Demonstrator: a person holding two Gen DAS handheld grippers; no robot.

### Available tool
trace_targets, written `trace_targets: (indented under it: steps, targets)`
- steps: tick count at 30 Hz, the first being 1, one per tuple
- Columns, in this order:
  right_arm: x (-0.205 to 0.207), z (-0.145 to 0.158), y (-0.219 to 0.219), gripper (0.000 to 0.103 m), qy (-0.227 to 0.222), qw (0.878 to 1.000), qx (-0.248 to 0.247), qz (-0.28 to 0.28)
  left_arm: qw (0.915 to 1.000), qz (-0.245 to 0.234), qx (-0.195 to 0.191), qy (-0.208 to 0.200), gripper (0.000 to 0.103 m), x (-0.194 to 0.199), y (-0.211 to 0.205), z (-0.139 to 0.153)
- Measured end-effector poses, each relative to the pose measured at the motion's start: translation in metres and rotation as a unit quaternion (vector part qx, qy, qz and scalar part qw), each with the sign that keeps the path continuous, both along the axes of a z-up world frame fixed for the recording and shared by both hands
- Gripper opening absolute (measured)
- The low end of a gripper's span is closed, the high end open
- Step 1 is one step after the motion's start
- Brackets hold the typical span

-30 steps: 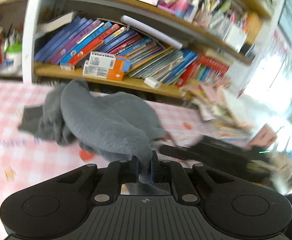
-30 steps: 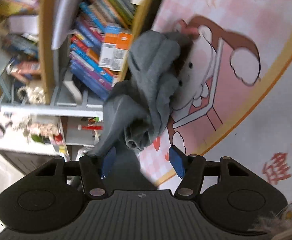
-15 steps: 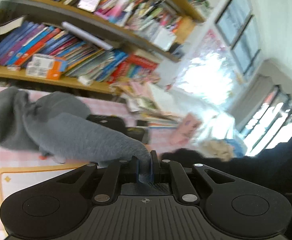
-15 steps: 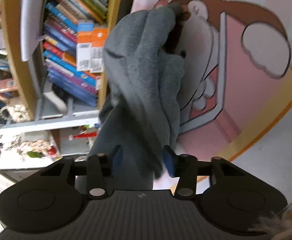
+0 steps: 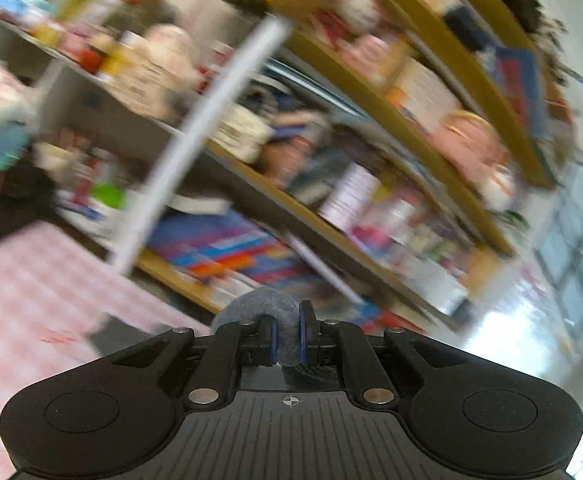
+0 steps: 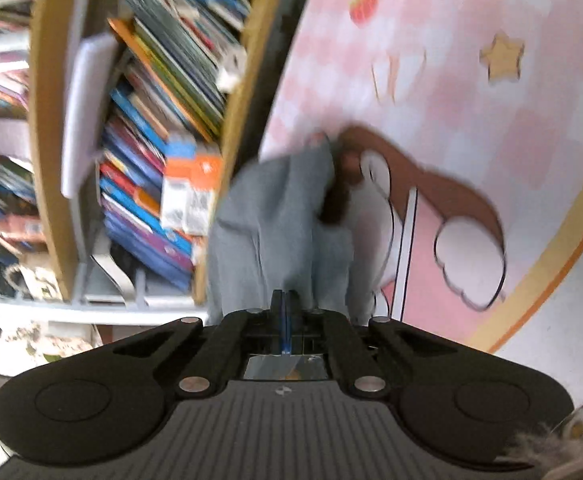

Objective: Fold clothes

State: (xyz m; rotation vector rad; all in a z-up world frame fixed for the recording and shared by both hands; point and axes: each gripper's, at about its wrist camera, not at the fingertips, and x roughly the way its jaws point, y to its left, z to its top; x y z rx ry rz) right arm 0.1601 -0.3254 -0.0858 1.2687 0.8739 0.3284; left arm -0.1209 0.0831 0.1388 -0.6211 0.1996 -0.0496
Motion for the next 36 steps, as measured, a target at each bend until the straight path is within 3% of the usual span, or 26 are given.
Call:
trace_targets:
  steps: [3, 6, 7, 8, 10, 14, 20, 24, 27, 29, 30, 33, 36]
  targets:
    - [-0.002, 0.001, -0.008, 0.001, 0.000, 1.000, -0.009, -0.011, 0.9995, 0.030, -0.004, 0.009, 0.009, -0.007, 0.009, -0.005]
    - [-0.005, -0.005, -0.015, 0.007, 0.023, 1.000, -0.006, -0.006, 0.9988, 0.044, -0.006, 0.021, 0.009, -0.009, 0.012, -0.009]
    - [-0.006, -0.007, -0.016, 0.016, 0.028, 1.000, -0.002, -0.005, 0.9987, 0.043, -0.004, 0.027, 0.009, -0.009, 0.012, -0.011]
    - [-0.006, -0.008, -0.016, 0.034, 0.031, 0.999, 0.003, -0.004, 0.9986, 0.042, -0.002, 0.032, 0.009, -0.009, 0.013, -0.012]
    - [-0.008, -0.009, -0.015, 0.041, 0.025, 1.000, 0.016, -0.004, 0.9984, 0.042, 0.003, 0.038, 0.009, -0.010, 0.013, -0.016]
    - [-0.001, -0.003, -0.005, 0.041, 0.017, 1.000, 0.009, 0.007, 0.9978, 0.051, 0.002, 0.043, 0.009, -0.016, 0.016, -0.018]
    - [0.026, -0.009, 0.015, 0.042, 0.041, 0.999, -0.024, 0.014, 0.9961, 0.051, 0.011, 0.071, 0.009, -0.018, 0.016, -0.022]
    - [0.041, -0.011, 0.025, 0.036, 0.039, 0.997, -0.061, 0.016, 0.9888, 0.030, 0.046, 0.139, 0.010, -0.007, 0.009, -0.036]
    - [0.044, -0.005, 0.029, 0.021, 0.012, 0.995, -0.099, 0.022, 0.9744, 0.000, 0.071, 0.213, 0.012, 0.008, -0.001, -0.055]
    - [0.044, 0.004, 0.031, 0.017, -0.011, 0.991, -0.129, 0.025, 0.9645, -0.023, 0.079, 0.251, 0.020, 0.016, -0.007, -0.067]
    - [0.044, 0.009, 0.029, 0.016, -0.018, 0.990, -0.140, 0.023, 0.9606, -0.034, 0.080, 0.264, 0.031, 0.019, -0.010, -0.072]
    - [0.038, 0.028, 0.019, 0.015, -0.037, 0.988, -0.148, 0.006, 0.9555, -0.058, 0.083, 0.277, 0.052, 0.022, -0.014, -0.085]
    - [0.030, 0.059, 0.002, 0.013, -0.084, 0.986, -0.143, -0.029, 0.9510, -0.075, 0.076, 0.290, 0.055, 0.024, -0.012, -0.093]
